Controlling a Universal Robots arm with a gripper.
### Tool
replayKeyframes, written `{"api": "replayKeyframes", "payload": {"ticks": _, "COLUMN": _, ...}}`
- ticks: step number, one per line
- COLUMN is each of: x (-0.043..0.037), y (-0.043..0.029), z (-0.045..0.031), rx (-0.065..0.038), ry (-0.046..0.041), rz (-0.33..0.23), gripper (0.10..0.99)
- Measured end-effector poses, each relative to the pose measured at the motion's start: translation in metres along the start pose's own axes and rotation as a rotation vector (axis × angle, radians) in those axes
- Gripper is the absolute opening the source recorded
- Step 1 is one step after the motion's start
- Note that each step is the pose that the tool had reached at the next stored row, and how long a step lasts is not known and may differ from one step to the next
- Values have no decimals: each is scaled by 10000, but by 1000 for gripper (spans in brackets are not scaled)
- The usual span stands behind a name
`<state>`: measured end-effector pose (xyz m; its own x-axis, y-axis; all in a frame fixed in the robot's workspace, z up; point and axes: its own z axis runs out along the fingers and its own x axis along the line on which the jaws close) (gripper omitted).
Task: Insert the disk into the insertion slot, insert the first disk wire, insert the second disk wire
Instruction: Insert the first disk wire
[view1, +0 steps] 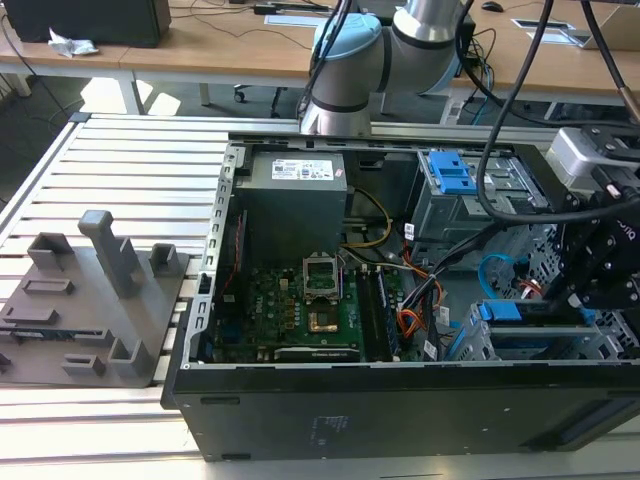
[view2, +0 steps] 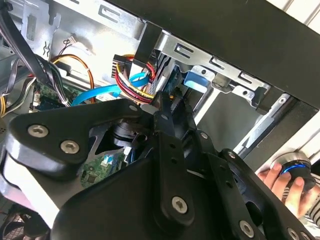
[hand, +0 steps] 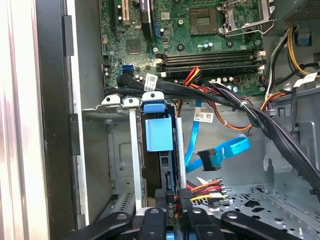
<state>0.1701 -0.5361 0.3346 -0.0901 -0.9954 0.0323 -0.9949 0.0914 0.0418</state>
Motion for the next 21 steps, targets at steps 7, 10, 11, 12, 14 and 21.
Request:
{"api": "replayKeyframes", "payload": {"ticks": 7, "x": 6, "y": 7, "z": -168, "rx": 1, "ry": 8, "rz": 0, "gripper": 247}}
{"api": "replayKeyframes", "payload": {"ticks": 10, "x": 9, "y": 11, "z": -277, "rx": 1, "ry": 7, "rz": -1, "gripper": 247}}
{"api": "replayKeyframes", "payload": {"ticks": 11, "x": 9, "y": 11, "z": -283, "rx": 2, "ry": 7, "rz": -1, "gripper": 231}}
{"api": "replayKeyframes", "payload": {"ticks": 12, "x": 10, "y": 11, "z": -287, "rx": 1, "ry": 5, "rz": -1, "gripper": 165}}
{"api": "replayKeyframes", "payload": {"ticks": 14, "x": 9, "y": 12, "z": -292, "rx": 1, "ry": 5, "rz": -1, "gripper": 106}}
{"api": "replayKeyframes", "payload": {"ticks": 21, "x": 22, "y": 144, "z": -287, "rx": 3, "ry": 7, "rz": 0, "gripper": 106}}
